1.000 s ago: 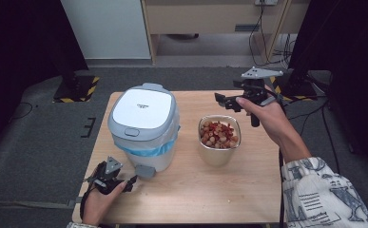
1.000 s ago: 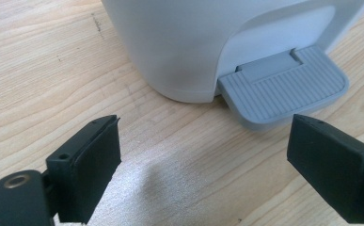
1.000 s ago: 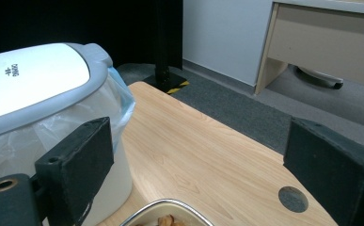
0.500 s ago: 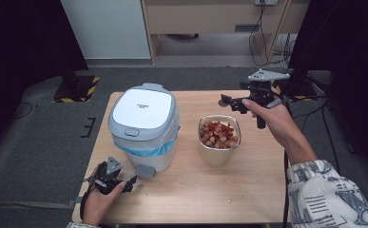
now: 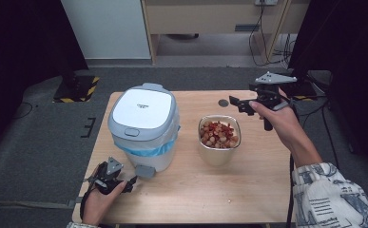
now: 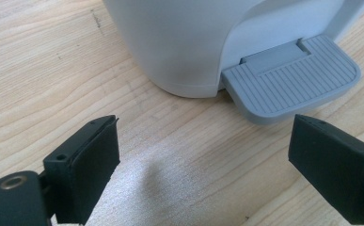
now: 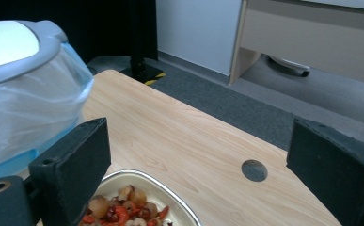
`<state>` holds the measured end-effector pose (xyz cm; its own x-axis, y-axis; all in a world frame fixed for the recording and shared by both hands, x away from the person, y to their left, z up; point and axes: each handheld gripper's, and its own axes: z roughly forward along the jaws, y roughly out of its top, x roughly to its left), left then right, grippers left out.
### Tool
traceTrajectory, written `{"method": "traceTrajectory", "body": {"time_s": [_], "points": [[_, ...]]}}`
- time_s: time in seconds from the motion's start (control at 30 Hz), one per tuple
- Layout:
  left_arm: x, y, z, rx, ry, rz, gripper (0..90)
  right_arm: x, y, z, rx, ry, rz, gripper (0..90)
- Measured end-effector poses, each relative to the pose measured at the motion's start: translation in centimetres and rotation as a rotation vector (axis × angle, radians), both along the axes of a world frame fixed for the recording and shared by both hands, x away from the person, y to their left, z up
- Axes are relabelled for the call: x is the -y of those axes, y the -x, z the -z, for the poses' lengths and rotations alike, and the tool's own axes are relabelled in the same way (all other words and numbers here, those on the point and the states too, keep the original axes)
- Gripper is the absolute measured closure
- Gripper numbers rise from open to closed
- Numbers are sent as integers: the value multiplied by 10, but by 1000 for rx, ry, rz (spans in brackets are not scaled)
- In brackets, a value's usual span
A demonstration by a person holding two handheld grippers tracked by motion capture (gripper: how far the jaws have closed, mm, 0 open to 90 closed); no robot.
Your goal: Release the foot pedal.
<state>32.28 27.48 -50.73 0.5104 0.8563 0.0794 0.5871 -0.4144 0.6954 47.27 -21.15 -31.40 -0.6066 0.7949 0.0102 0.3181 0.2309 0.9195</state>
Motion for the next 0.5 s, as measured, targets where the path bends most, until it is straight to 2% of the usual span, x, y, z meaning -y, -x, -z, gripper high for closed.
{"method": "traceTrajectory", "body": {"time_s": [0.5], "points": [[-1, 0, 1, 0, -2, -7, 80, 26, 3, 18, -17, 17, 69, 62]]}}
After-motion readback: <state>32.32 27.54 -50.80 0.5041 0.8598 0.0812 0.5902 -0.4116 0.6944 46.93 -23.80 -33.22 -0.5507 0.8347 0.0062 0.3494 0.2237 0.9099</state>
